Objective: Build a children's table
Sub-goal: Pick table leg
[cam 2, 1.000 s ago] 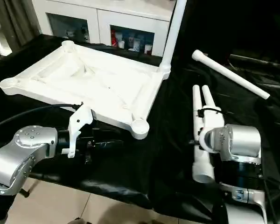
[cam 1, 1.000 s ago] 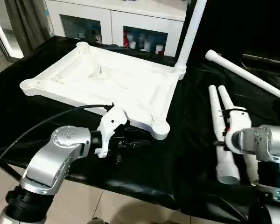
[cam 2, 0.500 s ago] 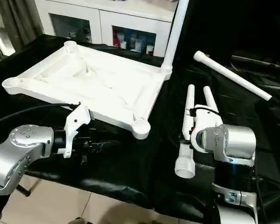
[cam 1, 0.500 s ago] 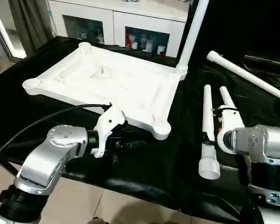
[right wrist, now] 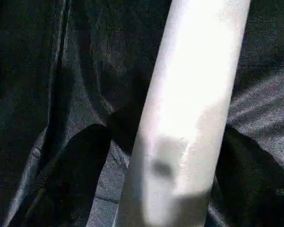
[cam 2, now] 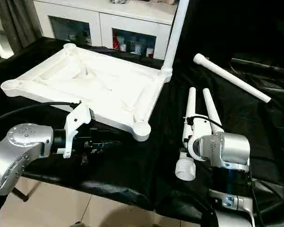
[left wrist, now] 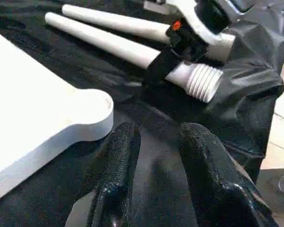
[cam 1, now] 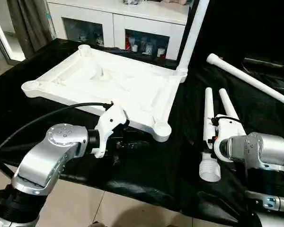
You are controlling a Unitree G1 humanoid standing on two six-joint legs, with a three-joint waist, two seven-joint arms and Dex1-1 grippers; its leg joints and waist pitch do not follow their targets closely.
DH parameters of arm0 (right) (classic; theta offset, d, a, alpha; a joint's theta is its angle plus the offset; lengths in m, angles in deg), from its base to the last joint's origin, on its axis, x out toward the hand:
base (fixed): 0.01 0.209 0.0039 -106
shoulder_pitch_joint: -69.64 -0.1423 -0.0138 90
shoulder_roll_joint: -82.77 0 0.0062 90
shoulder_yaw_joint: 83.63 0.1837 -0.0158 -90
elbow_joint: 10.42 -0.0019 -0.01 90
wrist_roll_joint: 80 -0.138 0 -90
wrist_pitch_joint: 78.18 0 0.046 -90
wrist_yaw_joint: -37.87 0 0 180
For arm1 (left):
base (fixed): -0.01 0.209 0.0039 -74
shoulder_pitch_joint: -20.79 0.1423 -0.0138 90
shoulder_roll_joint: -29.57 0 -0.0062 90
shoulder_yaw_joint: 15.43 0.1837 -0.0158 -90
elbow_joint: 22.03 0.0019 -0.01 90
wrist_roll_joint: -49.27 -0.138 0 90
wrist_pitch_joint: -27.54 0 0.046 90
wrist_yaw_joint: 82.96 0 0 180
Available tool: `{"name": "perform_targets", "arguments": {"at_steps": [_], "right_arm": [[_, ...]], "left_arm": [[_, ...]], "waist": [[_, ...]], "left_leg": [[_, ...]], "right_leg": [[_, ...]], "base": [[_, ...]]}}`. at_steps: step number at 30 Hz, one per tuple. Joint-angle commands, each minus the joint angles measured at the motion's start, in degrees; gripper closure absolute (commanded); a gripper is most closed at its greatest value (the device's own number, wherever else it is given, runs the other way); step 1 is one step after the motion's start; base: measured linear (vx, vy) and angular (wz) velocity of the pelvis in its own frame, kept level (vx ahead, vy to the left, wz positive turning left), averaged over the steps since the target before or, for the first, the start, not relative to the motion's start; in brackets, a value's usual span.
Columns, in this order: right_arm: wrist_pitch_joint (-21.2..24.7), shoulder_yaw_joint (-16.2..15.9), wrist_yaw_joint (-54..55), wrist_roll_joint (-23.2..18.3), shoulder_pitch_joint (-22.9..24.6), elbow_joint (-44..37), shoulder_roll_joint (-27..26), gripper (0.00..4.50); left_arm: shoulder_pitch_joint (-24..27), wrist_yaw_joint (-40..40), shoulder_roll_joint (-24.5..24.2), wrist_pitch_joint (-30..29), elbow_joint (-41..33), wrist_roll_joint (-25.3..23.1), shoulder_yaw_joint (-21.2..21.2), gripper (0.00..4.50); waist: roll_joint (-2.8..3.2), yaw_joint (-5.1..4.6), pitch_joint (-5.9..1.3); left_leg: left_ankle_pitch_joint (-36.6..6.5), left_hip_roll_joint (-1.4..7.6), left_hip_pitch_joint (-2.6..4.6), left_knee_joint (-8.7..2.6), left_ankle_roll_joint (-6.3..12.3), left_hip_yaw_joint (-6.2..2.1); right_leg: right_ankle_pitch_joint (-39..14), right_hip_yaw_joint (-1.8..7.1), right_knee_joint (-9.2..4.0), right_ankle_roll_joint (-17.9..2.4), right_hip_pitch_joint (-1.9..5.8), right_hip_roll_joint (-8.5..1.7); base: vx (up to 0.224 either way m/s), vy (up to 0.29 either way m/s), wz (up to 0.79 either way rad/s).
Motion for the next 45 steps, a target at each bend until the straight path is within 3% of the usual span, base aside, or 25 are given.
{"name": "perform_targets", "arguments": {"at_steps": [1, 9, 11, 12, 18, 21, 22, 23, 25, 26, 28, 30, 31, 34, 35, 36, 38, 41, 44, 45], "right_arm": [[-0.6, 1.9, 1.1, 0.0, -0.8, 1.9, -0.6, 1.48], [-2.6, 3.0, 2.1, 0.2, -1.5, 3.6, -0.5, 2.2], [-4.4, 3.7, 2.8, 0.3, -2.2, 5.3, -0.1, 2.43], [-5.0, 4.1, 3.0, 0.3, -2.5, 5.6, 0.1, 2.5], [-12.8, 10.2, 4.2, -1.8, -3.4, 1.4, -0.5, 2.62], [-20.2, 13.9, 2.5, -5.6, -3.2, -0.2, -2.0, 2.63], [-22.5, 14.9, 0.3, -7.9, -2.8, -1.5, -2.7, 2.63], [-22.5, 14.9, 0.3, -7.9, -2.8, -1.5, -2.7, 2.63], [-25.5, 15.6, -5.5, -12.5, -1.7, -4.6, -3.8, 2.63], [-25.6, 15.5, -12.0, -17.4, -0.7, -8.2, -4.8, 2.63], [-24.2, 14.6, -20.7, -23.6, 1.1, -12.7, -5.2, 2.63], [-24.3, 13.8, -22.8, -25.1, 1.9, -13.4, -4.8, 2.63], [-23.6, 13.4, -24.1, -26.1, 2.3, -13.8, -4.5, 2.64], [-23.0, 11.3, -28.1, -29.4, 3.3, -15.1, -3.5, 2.64], [-23.1, 10.5, -28.8, -30.0, 3.6, -15.7, -3.3, 2.64], [-22.9, 9.7, -29.5, -30.6, 3.8, -16.1, -3.0, 2.64], [-22.7, 8.7, -30.2, -30.9, 4.0, -16.3, -2.7, 2.64], [-24.9, 4.4, -33.1, -29.9, 5.6, -16.9, -1.6, 2.64], [-25.8, 2.9, -33.8, -29.5, 5.8, -17.1, -1.6, 2.64], [-26.4, 1.9, -34.0, -29.4, 5.8, -17.1, -1.4, 2.64]], "left_arm": [[-0.9, -0.3, 0.8, 0.0, -0.8, 1.2, -0.3, 2.51], [-2.4, -4.7, 3.4, 1.6, 2.2, -0.2, -0.9, 1.97], [-3.4, -8.2, 4.7, 3.6, 4.5, -2.5, -0.7, 1.69], [-3.6, -10.0, 6.2, 5.8, 5.6, -2.9, -1.7, 1.62], [-7.0, -17.4, 12.2, 11.7, 11.9, -2.9, -5.9, 1.17], [-9.1, -20.6, 15.4, 12.4, 14.4, -1.7, -8.1, 0.84], [-10.3, -21.3, 16.4, 10.3, 15.3, -0.8, -8.8, 0.81], [-10.3, -21.3, 16.4, 10.3, 15.3, -0.8, -8.8, 0.75], [-12.1, -19.3, 18.5, 8.6, 16.8, 3.3, -10.3, 0.63], [-13.0, -17.0, 20.0, 6.8, 17.0, 7.4, -11.2, 0.39], [-14.6, -16.6, 22.1, 5.3, 17.5, 10.3, -11.7, 0.32], [-15.7, -17.2, 23.3, 4.0, 18.3, 11.5, -12.5, 0.18], [-17.1, -18.2, 24.7, 3.5, 19.3, 12.8, -13.8, 0.07], [-21.7, -22.1, 28.5, 0.0, 22.6, 17.2, -17.9, 0.0], [-22.3, -22.0, 28.7, -0.3, 22.9, 17.5, -17.9, 0.0], [-23.0, -21.7, 28.7, -0.3, 23.3, 17.6, -17.7, 0.0], [-23.7, -21.5, 29.0, -0.2, 23.8, 17.5, -17.5, 0.0], [-25.1, -22.9, 30.2, -1.3, 24.6, 19.2, -17.9, 0.0], [-24.8, -23.5, 30.3, -2.2, 24.9, 18.6, -17.2, 0.0], [-24.7, -24.5, 30.2, -2.7, 25.7, 17.1, -16.5, 0.0]], "waist": [[0.23, 0.4, -3.51], [0.11, 0.31, -3.67], [0.22, 0.28, -3.66], [0.88, 0.18, -3.7], [0.91, 0.53, -4.06], [0.84, 0.79, -4.14], [0.44, 0.69, -4.15], [0.49, 0.77, -4.19], [-0.04, 0.68, -4.13], [-0.2, 0.92, -4.14], [-0.09, 1.28, -4.17], [-0.47, 1.2, -4.17], [-0.14, 1.54, -4.08], [-0.29, 1.94, -4.04], [-0.38, 2.01, -4.0], [-1.1, 2.02, -3.92], [-0.88, 2.31, -3.89], [-1.3, 2.56, -3.94], [-1.32, 2.5, -3.91], [-1.68, 2.48, -3.91]], "left_leg": [[-11.3, 0.45, 0.5, -4.15, -4.16, 0.09], [-11.0, 0.4, 0.36, -4.11, -4.09, 0.05], [-11.2, 0.35, 0.49, -4.07, -4.14, 0.1], [-11.4, 0.29, 0.47, -4.06, -4.38, 0.04], [-9.0, 0.23, 0.19, -3.78, -3.55, 0.12], [-8.5, 0.33, 0.22, -3.67, -2.72, 0.22], [-9.2, 0.38, 0.24, -3.61, -2.31, 0.35], [-9.4, 0.31, 0.27, -3.57, -1.94, 0.38], [-8.6, 0.27, -0.01, -3.59, -1.18, 0.37], [-8.7, 0.38, 0.2, -3.44, -0.33, 0.5], [-7.7, 0.6, -0.15, -3.4, 1.82, 0.36], [-6.6, 0.67, -0.2, -3.37, 2.22, 0.44], [-6.9, 0.7, 0.04, -3.4, 2.01, 0.48], [-8.7, 0.53, 0.22, -3.23, 1.26, 0.61], [-8.7, 0.55, 0.14, -3.31, 1.3, 0.51], [-8.1, 0.52, -0.31, -3.43, 1.38, 0.45], [-7.5, 0.57, -0.25, -3.48, 1.25, 0.34], [-7.2, 0.65, -0.41, -3.51, 0.59, 0.31], [-7.2, 0.71, -0.48, -3.6, 0.39, 0.19], [-7.1, 0.7, -0.45, -3.57, 0.43, 0.25]], "right_leg": [[-17.1, 2.56, -4.85, -5.6, 2.38, -2.85], [-17.1, 2.52, -4.94, -4.6, 2.51, -2.79], [-16.8, 2.52, -5.01, -4.5, 2.34, -2.63], [-16.3, 2.52, -5.02, -4.7, 2.4, -2.59], [-10.8, 2.57, -4.62, -5.8, 2.88, -2.48], [-9.7, 2.53, -4.55, -6.8, 2.91, -2.61], [-10.0, 2.53, -4.6, -6.9, 2.85, -2.64], [-10.4, 2.5, -4.57, -7.0, 2.87, -2.66], [-10.6, 2.42, -4.54, -7.0, 3.1, -2.66], [-11.1, 2.49, -4.74, -7.3, 2.82, -2.81], [-9.1, 2.38, -4.47, -8.5, 3.15, -2.9], [-8.0, 2.35, -4.38, -9.0, 3.07, -2.75], [-8.7, 2.39, -4.49, -9.5, 2.89, -2.87], [-11.5, 2.37, -5.02, -9.4, 2.8, -2.95], [-11.9, 2.35, -5.11, -9.1, 2.86, -2.99], [-13.0, 2.25, -5.21, -8.3, 3.16, -3.07], [-14.4, 2.26, -5.23, -6.9, 2.99, -3.1], [-14.8, 2.22, -5.32, -5.8, 3.04, -3.25], [-14.6, 2.2, -5.27, -5.7, 2.99, -3.24], [-14.8, 2.22, -5.34, -5.4, 2.98, -3.21]], "base": [[0.0, 0.0, 0.0], [0.0, 0.0, 0.0], [0.0, 0.0, 0.0], [0.0, 0.0, 0.0], [0.0, 0.0, 0.0], [0.0, 0.0, 0.0], [0.0, 0.0, 0.0], [0.0, 0.0, 0.0], [0.0, 0.0, 0.0], [0.0, 0.0, 0.0], [0.0, 0.0, 0.0], [0.0, 0.0, 0.0], [0.0, 0.0, 0.0], [0.0, 0.0, 0.0], [0.0, 0.0, 0.0], [0.0, 0.0, 0.0], [0.0, 0.0, 0.0], [0.0, 0.0, 0.0], [0.0, 0.0, 0.0], [0.0, 0.0, 0.0]]}}
